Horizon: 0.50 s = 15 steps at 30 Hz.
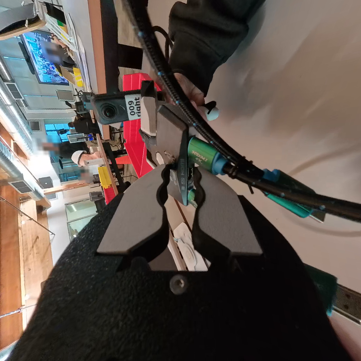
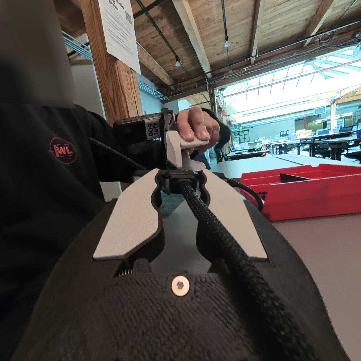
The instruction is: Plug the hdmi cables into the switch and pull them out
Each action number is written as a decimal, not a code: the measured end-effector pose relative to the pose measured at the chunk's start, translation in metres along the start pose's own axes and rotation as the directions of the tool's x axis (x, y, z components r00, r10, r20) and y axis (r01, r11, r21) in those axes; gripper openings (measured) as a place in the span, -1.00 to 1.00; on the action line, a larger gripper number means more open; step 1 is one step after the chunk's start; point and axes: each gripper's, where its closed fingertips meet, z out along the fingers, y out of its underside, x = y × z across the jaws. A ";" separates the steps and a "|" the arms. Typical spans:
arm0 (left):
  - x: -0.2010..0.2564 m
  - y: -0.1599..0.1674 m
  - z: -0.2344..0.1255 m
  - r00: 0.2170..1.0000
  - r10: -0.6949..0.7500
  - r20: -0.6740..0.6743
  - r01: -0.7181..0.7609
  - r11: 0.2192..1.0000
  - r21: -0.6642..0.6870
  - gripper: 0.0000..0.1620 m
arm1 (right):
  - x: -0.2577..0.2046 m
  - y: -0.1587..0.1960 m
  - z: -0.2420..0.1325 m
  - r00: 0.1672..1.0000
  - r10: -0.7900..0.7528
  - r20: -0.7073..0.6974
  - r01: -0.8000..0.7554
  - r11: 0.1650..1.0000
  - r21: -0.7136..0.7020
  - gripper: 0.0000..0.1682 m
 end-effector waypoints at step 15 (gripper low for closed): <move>-0.012 0.071 -0.027 0.560 -0.785 0.265 0.788 0.603 0.123 -0.75 | 0.014 -0.022 -0.013 0.960 -0.193 -0.201 0.199 0.980 0.010 -0.72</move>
